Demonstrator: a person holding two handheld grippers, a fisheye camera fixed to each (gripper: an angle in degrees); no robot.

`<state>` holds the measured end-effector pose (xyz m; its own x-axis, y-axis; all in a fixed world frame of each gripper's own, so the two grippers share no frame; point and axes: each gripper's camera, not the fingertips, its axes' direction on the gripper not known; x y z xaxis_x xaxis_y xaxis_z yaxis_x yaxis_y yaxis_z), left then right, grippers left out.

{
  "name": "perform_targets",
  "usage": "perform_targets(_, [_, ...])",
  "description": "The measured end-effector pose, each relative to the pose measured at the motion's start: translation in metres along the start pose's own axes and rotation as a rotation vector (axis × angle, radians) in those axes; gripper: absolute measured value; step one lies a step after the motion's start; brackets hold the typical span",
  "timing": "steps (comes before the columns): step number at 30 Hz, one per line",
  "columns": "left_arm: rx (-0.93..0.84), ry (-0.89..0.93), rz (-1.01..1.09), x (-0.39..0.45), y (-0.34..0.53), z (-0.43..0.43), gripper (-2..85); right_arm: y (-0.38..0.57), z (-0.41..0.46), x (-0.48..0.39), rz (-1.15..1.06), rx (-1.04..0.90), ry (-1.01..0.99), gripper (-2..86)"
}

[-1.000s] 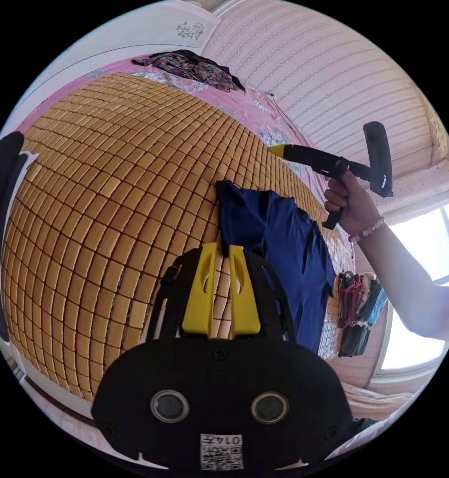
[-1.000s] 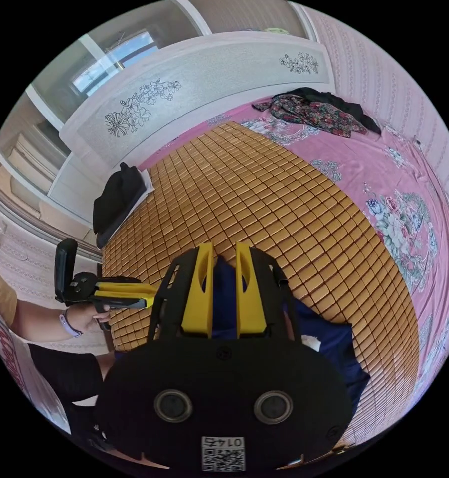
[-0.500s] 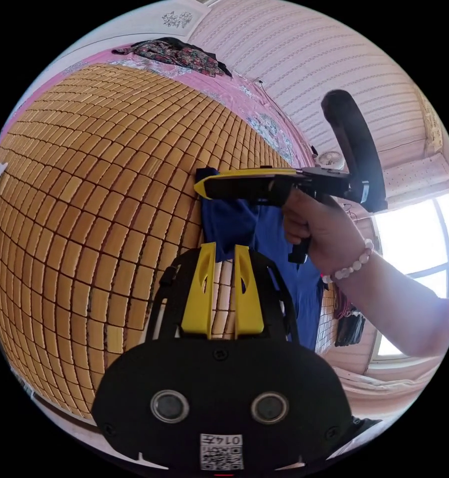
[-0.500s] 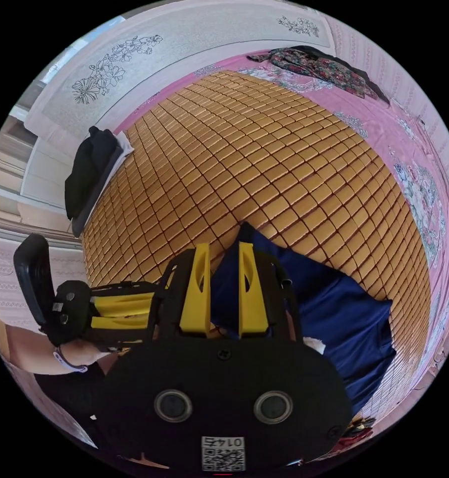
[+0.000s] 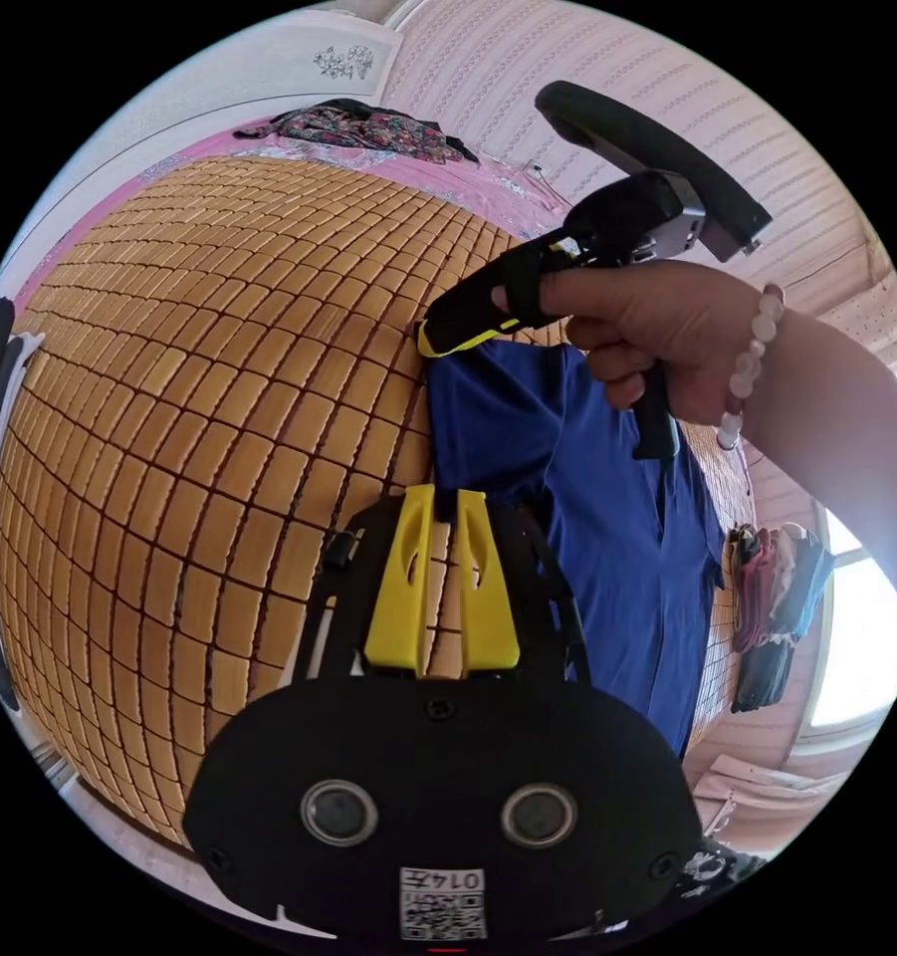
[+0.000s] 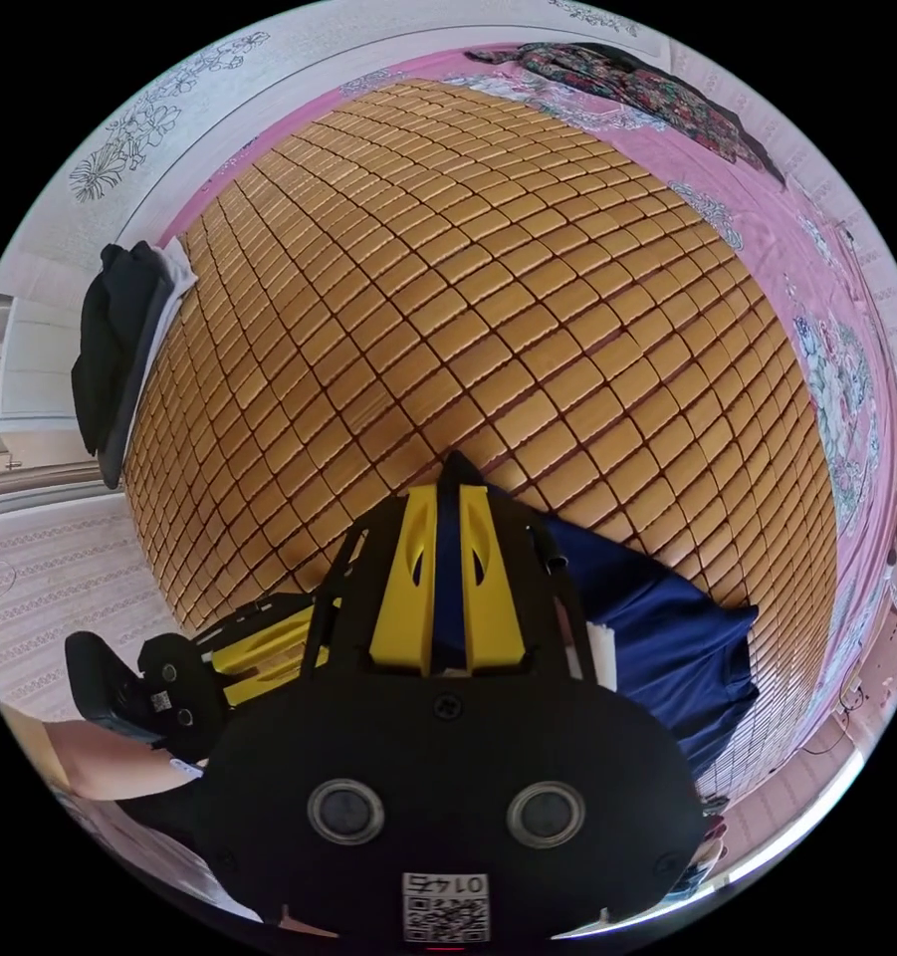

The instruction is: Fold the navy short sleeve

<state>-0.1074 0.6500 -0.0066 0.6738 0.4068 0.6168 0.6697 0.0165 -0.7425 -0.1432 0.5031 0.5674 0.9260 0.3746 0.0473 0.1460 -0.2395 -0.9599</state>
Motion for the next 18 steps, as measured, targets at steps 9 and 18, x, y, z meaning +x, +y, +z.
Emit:
perform_targets(9, [-0.003,0.005,0.037,0.038,-0.006,0.007,-0.7,0.04,0.004,0.026,0.084,0.092,-0.095,-0.3])
perform_targets(18, [0.197,0.145,0.329,0.134,-0.021,-0.036,3.0,0.239,-0.071,0.113,0.26,0.587,-0.277,1.2])
